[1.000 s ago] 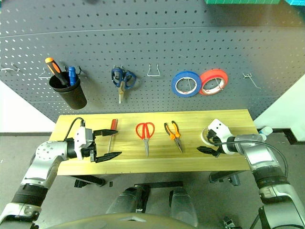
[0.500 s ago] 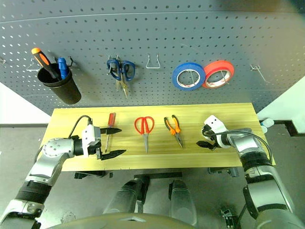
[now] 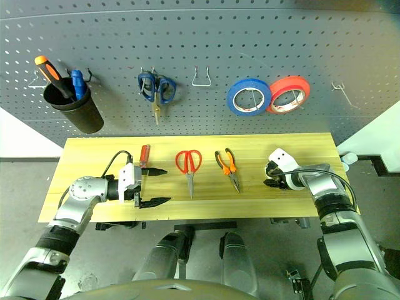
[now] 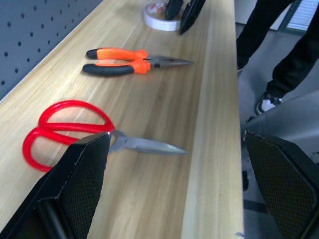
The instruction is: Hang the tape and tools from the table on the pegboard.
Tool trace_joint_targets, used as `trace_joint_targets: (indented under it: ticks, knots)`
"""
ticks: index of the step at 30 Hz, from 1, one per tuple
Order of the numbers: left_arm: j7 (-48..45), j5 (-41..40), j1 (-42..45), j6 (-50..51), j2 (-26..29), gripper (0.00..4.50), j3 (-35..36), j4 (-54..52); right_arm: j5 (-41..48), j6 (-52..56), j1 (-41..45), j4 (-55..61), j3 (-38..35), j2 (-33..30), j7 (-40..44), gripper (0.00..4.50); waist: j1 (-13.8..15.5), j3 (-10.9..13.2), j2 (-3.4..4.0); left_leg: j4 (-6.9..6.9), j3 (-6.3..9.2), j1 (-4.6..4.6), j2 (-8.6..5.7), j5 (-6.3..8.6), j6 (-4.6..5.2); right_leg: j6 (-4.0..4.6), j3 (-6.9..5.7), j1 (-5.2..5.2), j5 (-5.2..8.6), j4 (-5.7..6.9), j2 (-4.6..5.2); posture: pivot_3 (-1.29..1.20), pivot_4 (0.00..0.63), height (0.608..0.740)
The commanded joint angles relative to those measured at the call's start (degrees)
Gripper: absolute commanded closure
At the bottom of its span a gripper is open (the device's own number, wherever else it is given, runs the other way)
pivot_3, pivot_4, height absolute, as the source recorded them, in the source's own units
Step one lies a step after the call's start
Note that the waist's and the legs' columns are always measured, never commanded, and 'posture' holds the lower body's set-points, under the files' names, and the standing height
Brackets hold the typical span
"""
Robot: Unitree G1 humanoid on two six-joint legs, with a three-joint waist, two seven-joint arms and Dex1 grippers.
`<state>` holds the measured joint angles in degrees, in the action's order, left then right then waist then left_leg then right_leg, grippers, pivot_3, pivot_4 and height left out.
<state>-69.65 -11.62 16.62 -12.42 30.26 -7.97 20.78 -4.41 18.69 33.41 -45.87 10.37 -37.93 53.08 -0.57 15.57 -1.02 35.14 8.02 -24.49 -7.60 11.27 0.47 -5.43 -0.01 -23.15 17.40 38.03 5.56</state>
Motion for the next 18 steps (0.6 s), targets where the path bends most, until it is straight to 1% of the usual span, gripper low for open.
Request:
trace_joint_targets:
  ticks: [1, 5, 14, 16, 18]
  knots:
    - [0.0, 0.9, 1.3, -2.4, -1.0, 0.0, -0.5, 2.3, -1.1, 0.3, -1.3, -1.7, 0.4, -0.3, 0.1, 3.17, 0.0, 0.1, -0.02, 0.0, 0.0, 0.0, -0.01, 0.0, 0.0, 0.0, 0.0, 0.0, 0.0, -0.01, 0.01, 0.05, 0.336, 0.74]
    - [0.5, 1.4, 2.5, -3.0, -2.0, 0.0, -0.6, 3.7, -1.3, 0.1, -1.2, -1.9, 0.5, -0.2, 0.0, 4.47, 0.0, 0.2, -0.05, 0.0, 0.0, 0.0, 0.0, 0.0, 0.0, -0.01, -0.01, -0.01, -0.01, 0.0, 0.0, 0.04, 0.334, 0.74]
    - [0.7, 0.5, 3.3, -0.2, -2.3, 0.0, -0.3, 0.7, -1.0, 1.0, -1.3, 0.1, -0.3, -1.2, 1.4, 4.47, 0.0, 0.2, -0.06, 0.0, 0.0, 0.0, 0.0, 0.0, 0.0, -0.02, -0.01, 0.0, -0.01, 0.0, -0.01, 0.05, 0.311, 0.74]
    - [0.7, 0.3, 3.0, -0.2, -2.3, 0.0, -0.2, 0.3, -0.4, 1.8, -2.4, 2.8, -0.8, -2.0, 2.3, 4.47, 0.1, 0.2, -0.04, -0.01, 0.0, -0.01, 0.0, 0.0, -0.01, -0.03, -0.01, -0.02, -0.01, 0.0, -0.01, 0.05, 0.303, 0.74]
    - [0.2, -0.8, 2.0, 0.3, -2.2, 0.0, 0.1, -1.2, 1.2, 4.5, -5.1, 9.2, -2.1, -3.8, 4.0, 4.47, 0.2, 0.2, -0.02, -0.03, 0.0, -0.03, -0.01, 0.0, -0.01, -0.03, -0.02, -0.05, -0.02, 0.0, -0.01, 0.04, 0.288, 0.74]
